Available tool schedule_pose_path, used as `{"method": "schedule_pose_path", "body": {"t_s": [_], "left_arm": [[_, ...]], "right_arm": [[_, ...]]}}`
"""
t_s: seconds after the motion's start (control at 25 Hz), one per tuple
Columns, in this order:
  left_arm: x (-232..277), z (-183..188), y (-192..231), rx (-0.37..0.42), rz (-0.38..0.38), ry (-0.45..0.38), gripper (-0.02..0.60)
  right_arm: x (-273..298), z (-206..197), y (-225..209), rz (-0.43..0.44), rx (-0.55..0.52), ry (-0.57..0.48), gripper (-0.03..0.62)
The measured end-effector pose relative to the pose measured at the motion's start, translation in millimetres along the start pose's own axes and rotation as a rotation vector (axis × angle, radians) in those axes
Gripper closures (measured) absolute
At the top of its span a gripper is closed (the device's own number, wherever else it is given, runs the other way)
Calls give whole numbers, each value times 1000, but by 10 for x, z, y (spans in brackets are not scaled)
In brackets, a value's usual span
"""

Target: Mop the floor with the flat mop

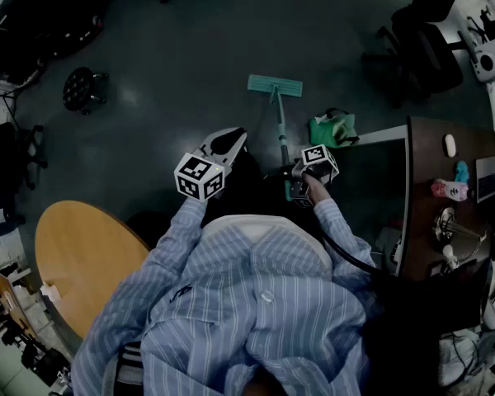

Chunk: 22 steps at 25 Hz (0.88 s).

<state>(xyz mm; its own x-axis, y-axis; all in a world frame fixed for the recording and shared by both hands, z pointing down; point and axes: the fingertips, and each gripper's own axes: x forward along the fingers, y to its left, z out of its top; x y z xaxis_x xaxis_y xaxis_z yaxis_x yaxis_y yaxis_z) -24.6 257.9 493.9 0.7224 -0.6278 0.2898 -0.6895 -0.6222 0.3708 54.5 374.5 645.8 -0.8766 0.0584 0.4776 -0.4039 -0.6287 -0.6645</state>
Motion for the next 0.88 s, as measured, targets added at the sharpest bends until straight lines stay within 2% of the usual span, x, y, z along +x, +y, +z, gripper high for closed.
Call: {"method": "schedule_pose_path", "body": {"t_s": [0.64, 0.88], "left_arm": [[80, -19, -158, 48, -4, 24, 551], [116, 31, -152, 57, -5, 15, 551]], "right_arm": [[-32, 21, -156, 8, 8, -3, 583], [-52, 23, -109, 37, 21, -13, 583]]}}
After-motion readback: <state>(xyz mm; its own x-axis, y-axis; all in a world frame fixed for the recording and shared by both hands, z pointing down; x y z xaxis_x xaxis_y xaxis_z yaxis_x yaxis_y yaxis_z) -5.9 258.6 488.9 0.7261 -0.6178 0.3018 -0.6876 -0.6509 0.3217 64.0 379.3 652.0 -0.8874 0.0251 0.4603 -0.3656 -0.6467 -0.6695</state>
